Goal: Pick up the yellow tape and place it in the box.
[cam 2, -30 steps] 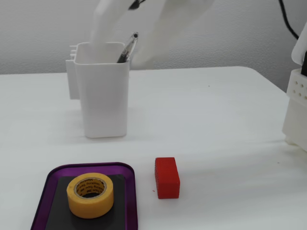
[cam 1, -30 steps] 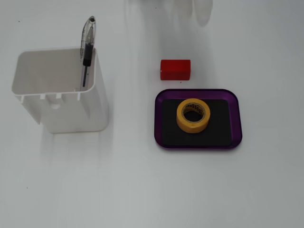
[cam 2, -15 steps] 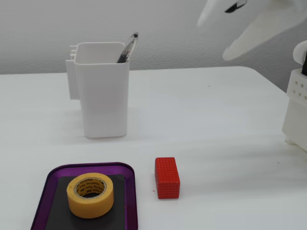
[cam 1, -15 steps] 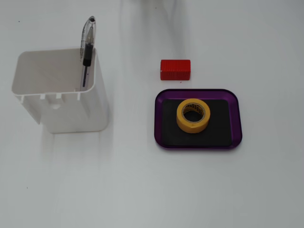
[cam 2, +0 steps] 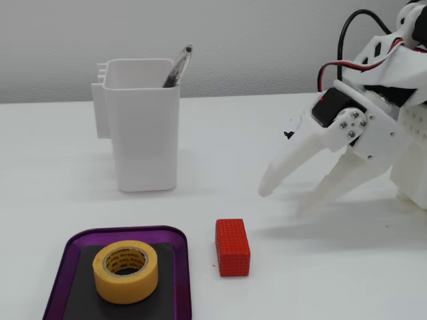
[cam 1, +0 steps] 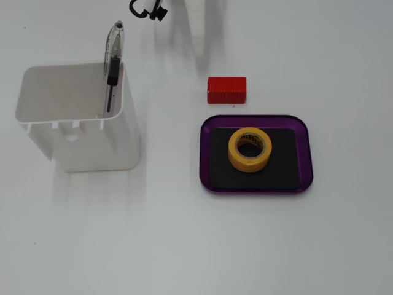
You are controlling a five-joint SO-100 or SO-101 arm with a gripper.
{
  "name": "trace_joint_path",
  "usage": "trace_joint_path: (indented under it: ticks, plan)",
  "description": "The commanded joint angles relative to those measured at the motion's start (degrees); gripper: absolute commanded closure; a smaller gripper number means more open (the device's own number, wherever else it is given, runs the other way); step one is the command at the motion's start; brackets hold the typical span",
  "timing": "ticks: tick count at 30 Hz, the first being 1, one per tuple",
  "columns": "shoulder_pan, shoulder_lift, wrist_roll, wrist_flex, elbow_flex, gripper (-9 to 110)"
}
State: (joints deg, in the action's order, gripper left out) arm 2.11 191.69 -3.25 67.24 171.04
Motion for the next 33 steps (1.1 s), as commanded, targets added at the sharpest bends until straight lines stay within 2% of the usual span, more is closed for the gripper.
trace_joint_path:
  ticks: [1, 5, 9, 33]
  plan:
    - [0.3, 6.7, 4.2, 0.8, 1.5, 86]
    - [0.3, 6.9, 4.9, 0.9, 1.7, 88]
    - [0.3, 6.9, 4.9, 1.2, 3.3, 102]
    - [0.2, 6.9, 5.2, 1.0, 3.9, 102]
